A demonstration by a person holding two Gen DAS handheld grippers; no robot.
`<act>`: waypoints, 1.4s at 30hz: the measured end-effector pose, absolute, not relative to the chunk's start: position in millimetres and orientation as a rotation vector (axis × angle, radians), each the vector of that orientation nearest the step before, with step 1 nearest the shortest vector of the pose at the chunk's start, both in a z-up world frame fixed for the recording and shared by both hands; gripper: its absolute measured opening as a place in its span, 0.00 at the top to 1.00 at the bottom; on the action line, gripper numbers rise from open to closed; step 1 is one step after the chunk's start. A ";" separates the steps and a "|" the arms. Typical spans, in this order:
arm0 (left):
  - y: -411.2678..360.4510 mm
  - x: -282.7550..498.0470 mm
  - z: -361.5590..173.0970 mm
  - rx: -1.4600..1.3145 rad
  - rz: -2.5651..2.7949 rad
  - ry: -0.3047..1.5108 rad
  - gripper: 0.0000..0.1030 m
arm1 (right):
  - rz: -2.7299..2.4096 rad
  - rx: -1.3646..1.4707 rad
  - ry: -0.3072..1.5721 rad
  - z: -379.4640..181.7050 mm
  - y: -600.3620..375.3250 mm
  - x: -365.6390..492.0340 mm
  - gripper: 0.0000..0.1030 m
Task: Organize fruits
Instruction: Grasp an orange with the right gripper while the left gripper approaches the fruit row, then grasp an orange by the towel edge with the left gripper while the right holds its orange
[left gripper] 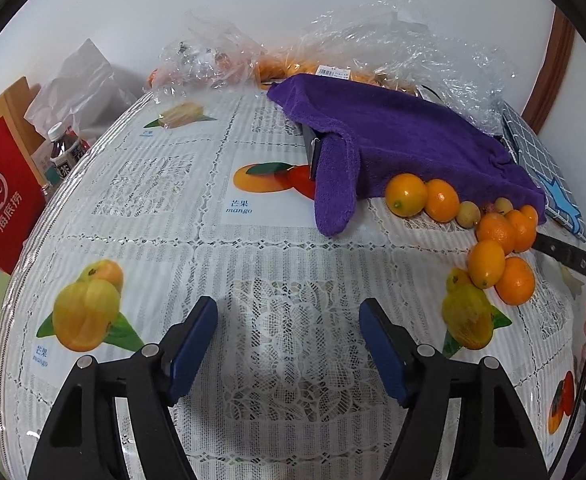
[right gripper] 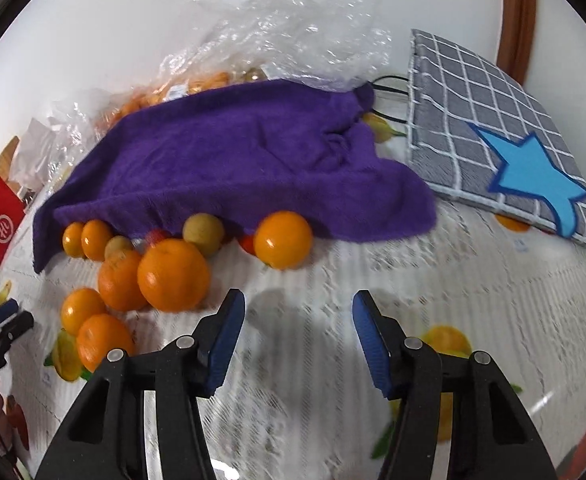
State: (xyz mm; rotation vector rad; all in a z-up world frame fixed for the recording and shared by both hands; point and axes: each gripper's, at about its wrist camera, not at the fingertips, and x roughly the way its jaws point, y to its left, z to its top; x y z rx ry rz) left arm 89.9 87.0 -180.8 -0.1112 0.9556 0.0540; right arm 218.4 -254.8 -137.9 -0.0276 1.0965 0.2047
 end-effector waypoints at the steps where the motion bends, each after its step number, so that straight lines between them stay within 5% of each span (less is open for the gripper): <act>1: 87.0 89.5 -180.7 -0.108 0.050 0.954 0.31 | 0.211 -0.021 1.096 -138.3 -253.3 221.4 0.47; 11: 77.9 88.0 -169.1 -0.147 -0.065 0.933 0.50 | 0.202 -0.057 1.086 -145.7 -235.9 244.8 0.68; 34: 39.2 169.6 -168.1 -0.145 -0.168 0.936 0.50 | 0.141 -0.063 1.040 -136.0 -281.5 198.4 0.69; 42: 36.4 180.6 -177.4 -0.163 -0.218 0.942 0.58 | 0.157 -0.011 1.049 -138.3 -286.8 200.3 0.68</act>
